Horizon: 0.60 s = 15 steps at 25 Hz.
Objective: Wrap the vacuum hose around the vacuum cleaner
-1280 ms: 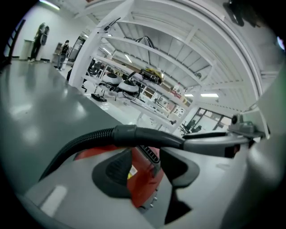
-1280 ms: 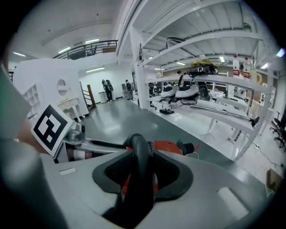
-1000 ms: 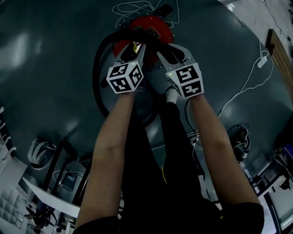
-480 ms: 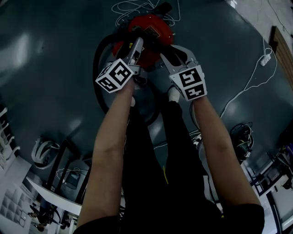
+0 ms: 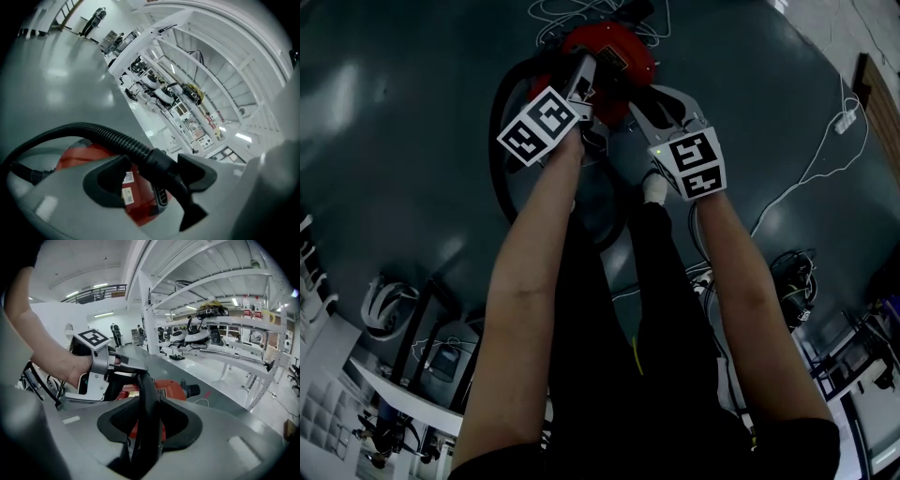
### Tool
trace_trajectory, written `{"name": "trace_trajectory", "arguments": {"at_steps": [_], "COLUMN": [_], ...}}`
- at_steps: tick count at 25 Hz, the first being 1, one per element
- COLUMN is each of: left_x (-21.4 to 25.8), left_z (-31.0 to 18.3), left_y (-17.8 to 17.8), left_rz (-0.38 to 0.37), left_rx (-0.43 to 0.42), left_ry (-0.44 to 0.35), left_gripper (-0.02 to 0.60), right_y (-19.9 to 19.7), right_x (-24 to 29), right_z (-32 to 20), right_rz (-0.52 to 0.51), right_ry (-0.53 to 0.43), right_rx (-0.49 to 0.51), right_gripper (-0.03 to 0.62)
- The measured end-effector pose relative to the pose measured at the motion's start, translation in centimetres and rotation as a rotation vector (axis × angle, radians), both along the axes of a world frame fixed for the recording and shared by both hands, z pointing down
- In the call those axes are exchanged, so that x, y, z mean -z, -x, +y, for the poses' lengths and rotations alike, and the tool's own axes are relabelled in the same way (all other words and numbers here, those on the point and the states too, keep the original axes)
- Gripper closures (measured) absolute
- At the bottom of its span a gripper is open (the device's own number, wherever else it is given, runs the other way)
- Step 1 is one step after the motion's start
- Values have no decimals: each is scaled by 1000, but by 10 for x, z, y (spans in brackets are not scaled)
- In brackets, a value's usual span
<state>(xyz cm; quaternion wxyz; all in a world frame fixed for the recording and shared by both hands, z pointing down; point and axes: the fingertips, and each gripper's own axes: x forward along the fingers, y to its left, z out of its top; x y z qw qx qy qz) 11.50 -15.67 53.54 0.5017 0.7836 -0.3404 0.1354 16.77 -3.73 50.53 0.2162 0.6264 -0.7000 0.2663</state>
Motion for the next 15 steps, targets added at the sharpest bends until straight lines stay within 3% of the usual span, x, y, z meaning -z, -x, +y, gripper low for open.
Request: {"name": "trace_trajectory", "arguments": {"at_steps": [4, 10, 15], "left_x": [1, 9, 9], "left_z": [3, 16, 20], "left_y": [-5, -26, -30], "left_rz": [-59, -139, -195], "left_rx": [-64, -230, -302], "left_ry": [-41, -134, -155], "left_gripper": [253, 268, 271], "right_y": [2, 2, 7], "right_x": [-14, -20, -20], "right_z": [5, -1, -25], "right_rz": [0, 32, 46], "right_ry": [52, 80, 95], "right_rx": [20, 36, 86], "right_gripper": [453, 438, 413]}}
